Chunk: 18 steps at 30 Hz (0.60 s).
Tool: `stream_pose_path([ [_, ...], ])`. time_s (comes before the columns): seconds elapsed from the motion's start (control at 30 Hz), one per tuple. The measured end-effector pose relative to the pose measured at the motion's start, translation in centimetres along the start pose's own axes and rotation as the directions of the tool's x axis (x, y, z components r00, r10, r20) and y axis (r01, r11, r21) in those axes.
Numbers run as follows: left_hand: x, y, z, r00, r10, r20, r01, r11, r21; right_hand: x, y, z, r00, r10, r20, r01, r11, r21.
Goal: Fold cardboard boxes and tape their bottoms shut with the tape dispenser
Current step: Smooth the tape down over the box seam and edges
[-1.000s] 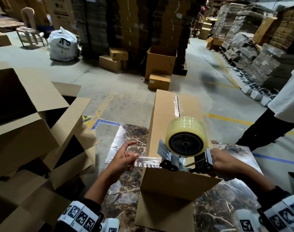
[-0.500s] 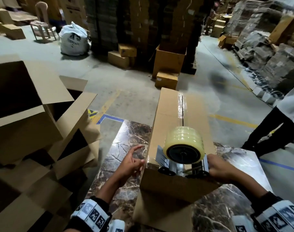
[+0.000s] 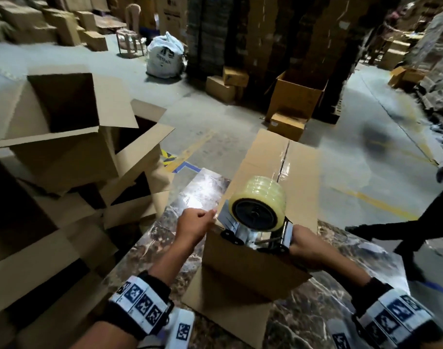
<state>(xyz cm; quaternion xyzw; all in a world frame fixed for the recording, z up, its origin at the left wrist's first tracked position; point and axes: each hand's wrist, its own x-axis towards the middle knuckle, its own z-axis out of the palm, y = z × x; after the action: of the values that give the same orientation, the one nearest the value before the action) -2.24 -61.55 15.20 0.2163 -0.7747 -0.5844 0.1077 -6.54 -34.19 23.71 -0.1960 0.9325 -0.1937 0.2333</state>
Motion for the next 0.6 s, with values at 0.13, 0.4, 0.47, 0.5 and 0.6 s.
stream_pose_path([
  [0.13,-2.9,0.3,2.4,0.979,-0.192,-0.066,0.18,0.971,-0.155,-0.7,-0.6,-0.3,0.992,-0.123,-0.004,0.122,0.992,-0.029],
  [0.4,-2.6,1.4,3.0,0.945,-0.308,-0.112,0.28,0.937,-0.211,-2.0,-0.7,-1.1,0.991,-0.129,0.036,0.131,0.99,-0.054],
  [0.47,-2.3,1.1,3.0,0.94,-0.316,-0.13,0.287,0.937,-0.201,-3.0,0.7,-1.7,0.994,-0.104,0.031,0.104,0.995,0.003],
  [0.5,-2.1,0.7,2.9,0.939,-0.316,-0.134,0.291,0.94,-0.181,-3.6,1.7,-1.9,0.996,-0.085,0.023,0.084,0.995,0.05],
  [0.6,-1.6,0.1,2.9,0.942,-0.318,-0.11,0.298,0.94,-0.168,-6.2,4.3,-2.4,0.998,-0.061,-0.02,0.064,0.977,0.204],
])
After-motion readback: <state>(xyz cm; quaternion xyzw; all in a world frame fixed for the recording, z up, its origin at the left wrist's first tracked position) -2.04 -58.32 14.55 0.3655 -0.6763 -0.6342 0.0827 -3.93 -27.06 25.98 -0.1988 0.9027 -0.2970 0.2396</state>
